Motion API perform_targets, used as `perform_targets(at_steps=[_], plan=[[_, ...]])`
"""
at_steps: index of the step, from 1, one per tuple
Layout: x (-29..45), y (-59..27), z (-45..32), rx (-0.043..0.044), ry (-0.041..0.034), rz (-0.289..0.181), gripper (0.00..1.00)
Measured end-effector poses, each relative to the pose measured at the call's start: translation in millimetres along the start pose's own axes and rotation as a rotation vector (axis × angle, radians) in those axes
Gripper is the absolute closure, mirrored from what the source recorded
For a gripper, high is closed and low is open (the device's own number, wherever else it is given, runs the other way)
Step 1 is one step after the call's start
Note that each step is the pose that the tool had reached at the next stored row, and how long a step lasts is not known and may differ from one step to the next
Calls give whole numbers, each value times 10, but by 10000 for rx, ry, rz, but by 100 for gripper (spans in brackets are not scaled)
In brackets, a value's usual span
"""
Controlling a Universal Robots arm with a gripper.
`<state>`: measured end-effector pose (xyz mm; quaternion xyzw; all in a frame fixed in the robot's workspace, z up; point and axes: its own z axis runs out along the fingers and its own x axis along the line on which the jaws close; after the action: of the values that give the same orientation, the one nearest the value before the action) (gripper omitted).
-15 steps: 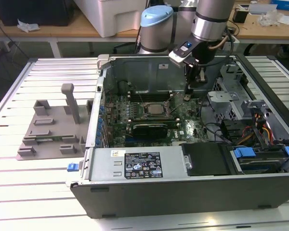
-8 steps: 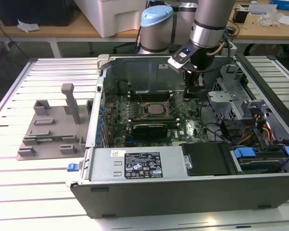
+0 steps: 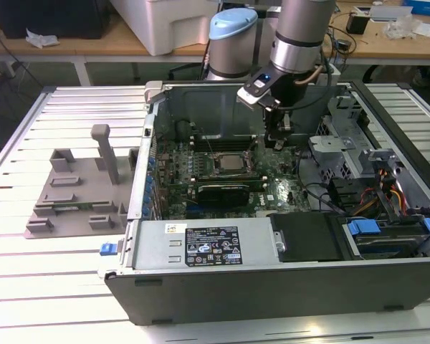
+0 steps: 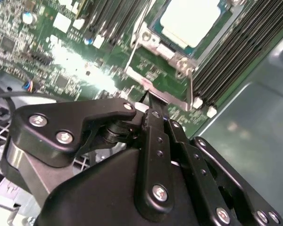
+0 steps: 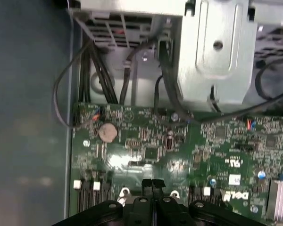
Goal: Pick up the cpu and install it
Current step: 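Close the cpu cover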
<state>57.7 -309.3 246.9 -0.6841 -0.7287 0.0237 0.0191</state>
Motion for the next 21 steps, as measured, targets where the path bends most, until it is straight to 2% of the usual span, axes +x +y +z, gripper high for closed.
perform_targets(at_steps=[7, 17, 21], plan=[[10, -163, 10, -6, 1, 0, 89], [17, -269, 18, -6, 1, 0, 89], [23, -349, 81, -6, 1, -1, 89]])
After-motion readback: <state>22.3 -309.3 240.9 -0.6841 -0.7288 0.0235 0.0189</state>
